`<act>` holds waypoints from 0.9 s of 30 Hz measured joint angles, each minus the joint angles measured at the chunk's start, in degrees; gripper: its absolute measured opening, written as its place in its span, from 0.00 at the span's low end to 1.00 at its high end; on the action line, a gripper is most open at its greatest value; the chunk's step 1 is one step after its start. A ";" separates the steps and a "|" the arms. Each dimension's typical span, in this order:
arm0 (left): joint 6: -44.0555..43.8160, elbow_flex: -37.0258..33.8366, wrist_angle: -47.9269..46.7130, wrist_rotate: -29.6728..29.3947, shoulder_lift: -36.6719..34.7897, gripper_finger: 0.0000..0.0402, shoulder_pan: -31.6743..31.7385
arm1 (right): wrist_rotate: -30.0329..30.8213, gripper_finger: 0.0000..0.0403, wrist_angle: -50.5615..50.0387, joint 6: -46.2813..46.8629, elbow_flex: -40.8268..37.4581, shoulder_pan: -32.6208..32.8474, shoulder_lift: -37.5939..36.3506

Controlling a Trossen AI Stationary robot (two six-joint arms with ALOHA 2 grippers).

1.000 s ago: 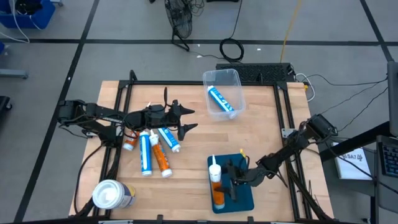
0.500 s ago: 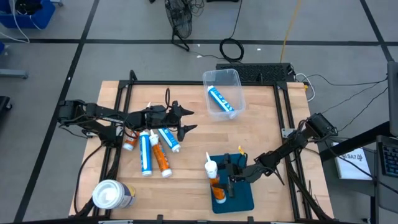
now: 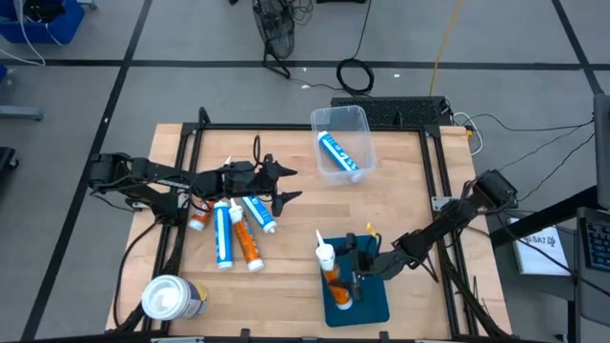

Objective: Sort silicone sealant tubes
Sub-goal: Put the right orange sealant into the blue bin, then put the left orange sealant into the blue bin

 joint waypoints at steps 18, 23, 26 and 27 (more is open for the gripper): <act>-0.17 0.00 -0.17 0.00 0.02 0.77 0.00 | 11.09 0.89 -1.50 -17.74 0.07 1.03 -1.45; -0.02 0.00 -6.63 1.79 -1.31 0.77 -0.44 | 17.57 0.89 -1.37 -23.23 0.09 1.05 -1.45; -2.99 0.59 -15.17 3.10 -3.62 0.77 -1.74 | 22.74 0.89 -1.61 -25.35 0.09 1.05 -1.45; -4.80 1.31 -20.47 3.10 -4.58 0.77 -2.37 | 24.41 0.89 -1.59 -25.83 0.09 1.05 -1.45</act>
